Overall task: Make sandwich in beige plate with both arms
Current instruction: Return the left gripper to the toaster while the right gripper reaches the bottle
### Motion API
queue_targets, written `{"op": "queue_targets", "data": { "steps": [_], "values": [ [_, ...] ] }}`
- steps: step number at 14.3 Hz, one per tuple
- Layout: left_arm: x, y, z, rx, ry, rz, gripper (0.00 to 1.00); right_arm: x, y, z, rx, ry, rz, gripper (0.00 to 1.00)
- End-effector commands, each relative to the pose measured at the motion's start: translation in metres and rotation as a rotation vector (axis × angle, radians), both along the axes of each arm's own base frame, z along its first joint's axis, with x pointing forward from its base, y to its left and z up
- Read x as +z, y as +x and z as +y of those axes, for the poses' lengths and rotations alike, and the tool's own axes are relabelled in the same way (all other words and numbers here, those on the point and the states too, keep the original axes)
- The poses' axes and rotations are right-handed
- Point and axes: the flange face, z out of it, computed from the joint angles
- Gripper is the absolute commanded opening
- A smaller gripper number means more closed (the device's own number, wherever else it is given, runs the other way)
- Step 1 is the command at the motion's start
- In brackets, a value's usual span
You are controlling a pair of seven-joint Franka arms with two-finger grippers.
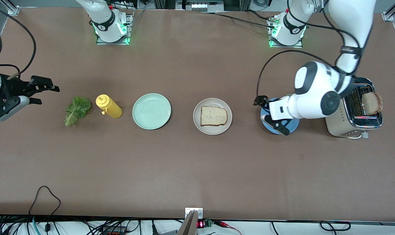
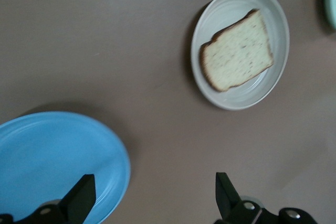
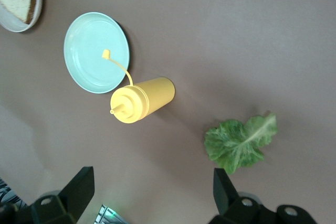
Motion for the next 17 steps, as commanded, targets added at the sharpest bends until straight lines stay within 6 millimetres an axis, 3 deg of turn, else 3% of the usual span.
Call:
{"op": "queue_targets", "data": {
  "steps": [1, 4, 6, 9, 11, 14, 15, 17],
  "values": [
    [0.030, 0.012, 0.022, -0.005, 0.098, 0.014, 1.00, -0.015, -0.005, -0.032, 0.033, 0.103, -0.028, 1.00],
    [0.055, 0.020, 0.045, -0.024, 0.175, 0.024, 1.00, -0.047, -0.014, -0.070, 0.090, 0.238, -0.074, 1.00],
    [0.089, 0.026, 0.059, -0.035, 0.242, 0.017, 1.00, -0.076, -0.022, -0.094, 0.116, 0.322, -0.113, 1.00],
    [0.133, 0.034, 0.071, -0.049, 0.341, -0.026, 1.00, -0.116, -0.042, -0.110, 0.158, 0.479, -0.203, 1.00],
    [0.148, 0.037, 0.075, -0.046, 0.357, -0.050, 1.00, -0.140, -0.054, -0.107, 0.220, 0.591, -0.287, 1.00],
    [0.152, 0.026, 0.082, -0.049, 0.373, 0.037, 1.00, -0.177, -0.066, -0.102, 0.293, 0.711, -0.425, 1.00],
    [0.171, 0.029, 0.091, -0.029, 0.372, 0.013, 1.00, -0.192, -0.067, -0.099, 0.327, 0.751, -0.478, 1.00],
    [0.186, 0.032, 0.101, -0.009, 0.382, -0.006, 1.00, -0.230, -0.069, -0.093, 0.366, 0.831, -0.562, 1.00]
  ]
}}
